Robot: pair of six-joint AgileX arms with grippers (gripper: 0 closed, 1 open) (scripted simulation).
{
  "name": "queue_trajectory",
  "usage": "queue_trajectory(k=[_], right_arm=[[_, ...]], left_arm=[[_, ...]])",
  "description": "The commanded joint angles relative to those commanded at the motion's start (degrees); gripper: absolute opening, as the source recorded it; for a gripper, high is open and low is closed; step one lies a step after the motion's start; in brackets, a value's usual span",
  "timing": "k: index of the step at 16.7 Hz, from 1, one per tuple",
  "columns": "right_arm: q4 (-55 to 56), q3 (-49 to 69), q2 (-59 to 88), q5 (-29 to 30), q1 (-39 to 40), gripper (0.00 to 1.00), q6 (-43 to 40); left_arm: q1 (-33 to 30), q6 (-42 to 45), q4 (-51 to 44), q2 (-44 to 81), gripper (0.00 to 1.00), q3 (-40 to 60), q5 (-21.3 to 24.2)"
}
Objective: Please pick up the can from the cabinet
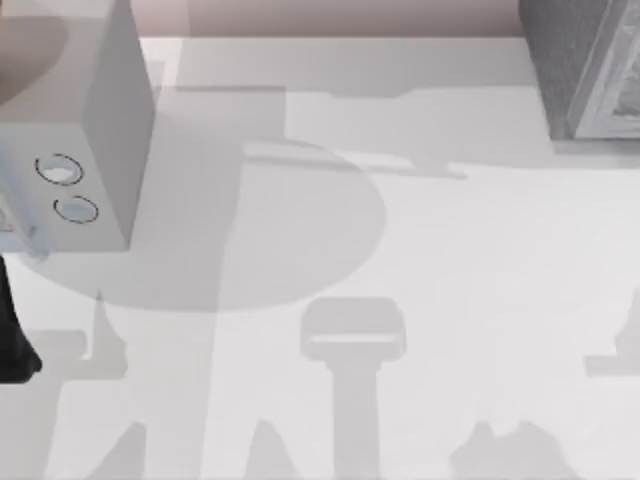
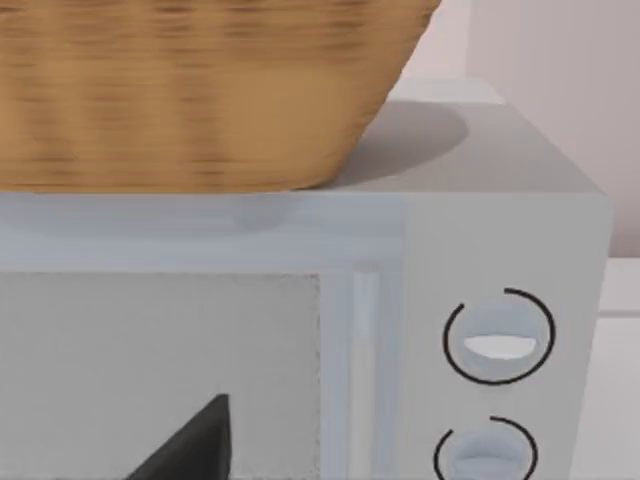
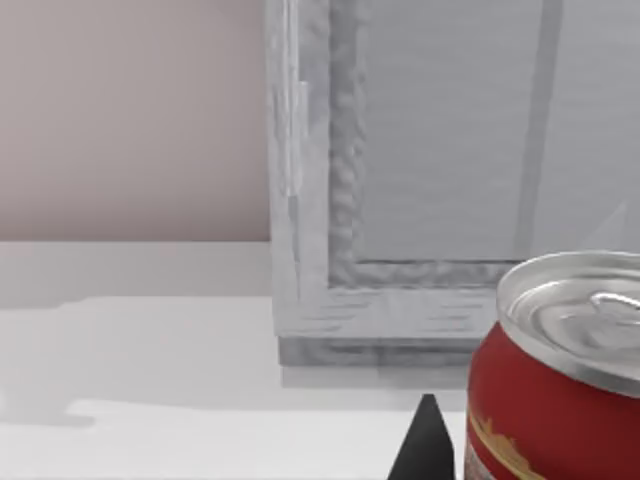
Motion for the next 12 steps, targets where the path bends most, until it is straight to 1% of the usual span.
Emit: queue_trajectory(k=[3,8,10,12], right_arm=[[1.69,-3.56,-3.14,-0.91,-0.85,0.0,-0.03],[1.56,-3.65,-2.82,-0.88,-0.68,0.0,0.06],[2.94,-3.25,-1.09,-2.56,-1.67,0.0,-0.09],[6.23,-2.24,3.07,-6.47,-3.96,0.0,-0.43]], left_arm=[[0.0,0.0,0.0,0.0,1.0,0.0,0.0],[0.0,0.0,0.0,0.0,1.0,0.0,0.0],[0.0,0.0,0.0,0.0,1.0,0.0,0.0],[0.0,0.0,0.0,0.0,1.0,0.0,0.0]])
